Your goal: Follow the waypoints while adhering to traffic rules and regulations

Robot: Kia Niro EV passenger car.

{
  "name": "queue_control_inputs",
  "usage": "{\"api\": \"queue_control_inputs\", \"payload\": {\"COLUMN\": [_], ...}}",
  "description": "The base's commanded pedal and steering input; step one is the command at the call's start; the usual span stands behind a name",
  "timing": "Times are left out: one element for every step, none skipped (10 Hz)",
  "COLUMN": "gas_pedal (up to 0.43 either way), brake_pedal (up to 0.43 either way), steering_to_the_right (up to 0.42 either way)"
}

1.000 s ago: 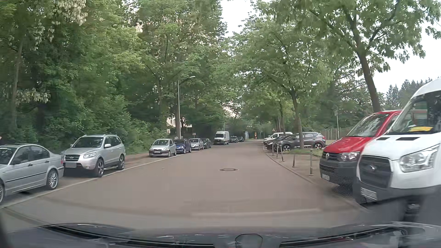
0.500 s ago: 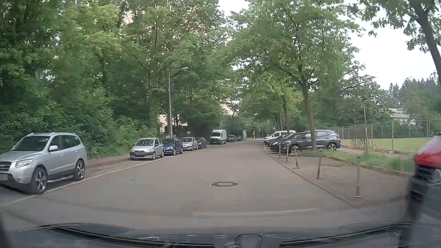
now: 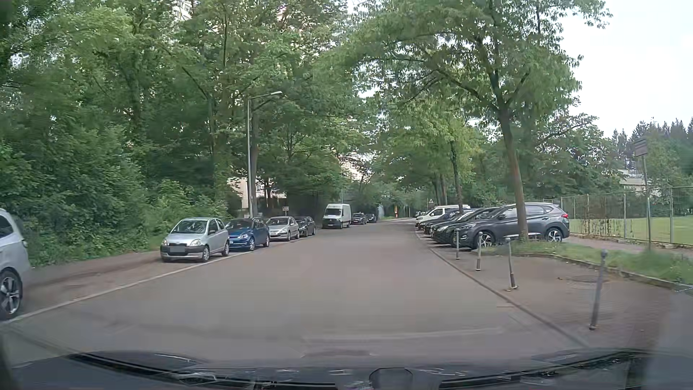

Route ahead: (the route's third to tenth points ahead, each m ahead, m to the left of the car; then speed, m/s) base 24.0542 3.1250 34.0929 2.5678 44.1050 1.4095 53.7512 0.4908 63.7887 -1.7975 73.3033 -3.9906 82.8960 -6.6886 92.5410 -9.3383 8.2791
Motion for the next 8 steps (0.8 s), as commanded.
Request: {"api": "queue_control_inputs", "payload": {"gas_pedal": [0.079, 0.059, 0.028, 0.02, 0.0, 0.0, 0.0, 0.0], "brake_pedal": [0.0, 0.0, 0.0, 0.0, 0.0, 0.0, 0.0, 0.0], "steering_to_the_right": [0.011, 0.011, 0.011, 0.011, 0.011, 0.011, 0.011, 0.012]}}
